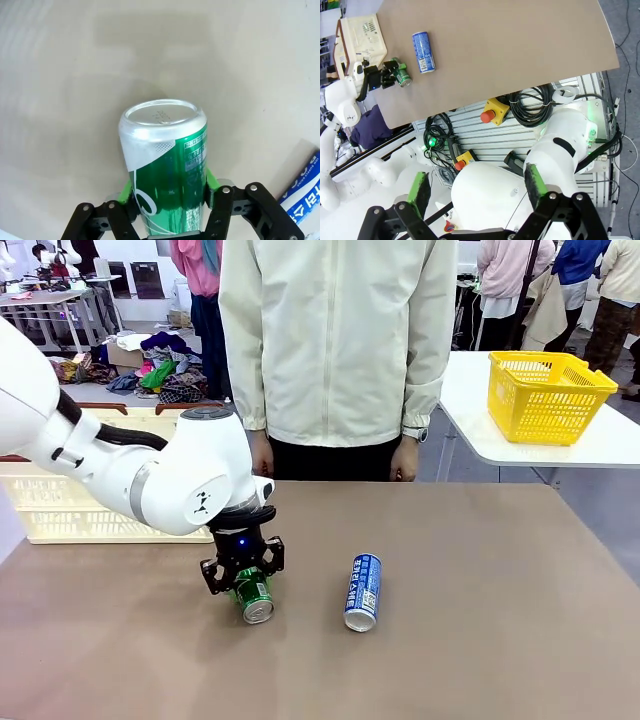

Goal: Place the drinks into the Shopping basket.
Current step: Pick up one drink and place it into the Shopping basket.

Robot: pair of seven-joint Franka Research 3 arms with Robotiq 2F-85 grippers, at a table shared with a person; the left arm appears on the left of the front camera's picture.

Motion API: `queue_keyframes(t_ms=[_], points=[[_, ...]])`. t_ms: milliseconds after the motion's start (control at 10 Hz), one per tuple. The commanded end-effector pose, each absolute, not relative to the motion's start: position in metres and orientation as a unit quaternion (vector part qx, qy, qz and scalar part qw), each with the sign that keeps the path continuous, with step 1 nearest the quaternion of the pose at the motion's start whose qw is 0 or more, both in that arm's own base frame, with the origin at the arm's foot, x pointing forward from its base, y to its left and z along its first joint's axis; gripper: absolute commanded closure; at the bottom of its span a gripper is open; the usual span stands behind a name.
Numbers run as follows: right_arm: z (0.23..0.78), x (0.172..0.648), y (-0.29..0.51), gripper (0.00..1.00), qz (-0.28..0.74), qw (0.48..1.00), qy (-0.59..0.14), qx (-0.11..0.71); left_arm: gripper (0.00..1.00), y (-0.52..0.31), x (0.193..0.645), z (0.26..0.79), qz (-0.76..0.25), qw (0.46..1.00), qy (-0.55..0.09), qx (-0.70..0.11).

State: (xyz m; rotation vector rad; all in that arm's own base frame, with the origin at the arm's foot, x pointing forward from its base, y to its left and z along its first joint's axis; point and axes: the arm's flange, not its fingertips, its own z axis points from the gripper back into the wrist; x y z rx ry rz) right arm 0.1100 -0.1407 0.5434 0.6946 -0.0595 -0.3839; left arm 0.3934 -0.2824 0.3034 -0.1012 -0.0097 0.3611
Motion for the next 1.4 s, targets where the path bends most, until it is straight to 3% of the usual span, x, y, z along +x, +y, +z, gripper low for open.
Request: queue_keyframes(t_ms=[0,300,600,800,900,1300], points=[[0.544,0.100,-0.142,0.00,-0.176,0.922,-0.034,0.344,1.00,-0.275,0.386,0.320,0.166,0.984,-0.032,-0.062],[0.544,0.100,-0.142,0.00,-0.176,0.922,-0.034,0.344,1.00,-0.268,0.345,0.430,0.092,0.985,-0.107,-0.096],[0.544,0.100,-0.142,0.00,-0.176,0.922,-0.034,0.344,1.00,-0.257,0.286,0.539,-0.010,0.984,-0.112,-0.142],[0.544,0.100,-0.142,0.00,-0.176,0.922,-0.034,0.344,1.00,-0.256,0.251,0.555,0.023,0.973,-0.129,-0.189],[0.544,0.100,-0.142,0.00,-0.176,0.922,-0.034,0.344,1.00,-0.270,0.270,0.551,-0.004,0.981,-0.133,-0.139],[0.544,0.100,-0.142,0.00,-0.176,0.922,-0.034,0.344,1.00,-0.267,0.261,0.551,0.005,0.982,-0.128,-0.139]])
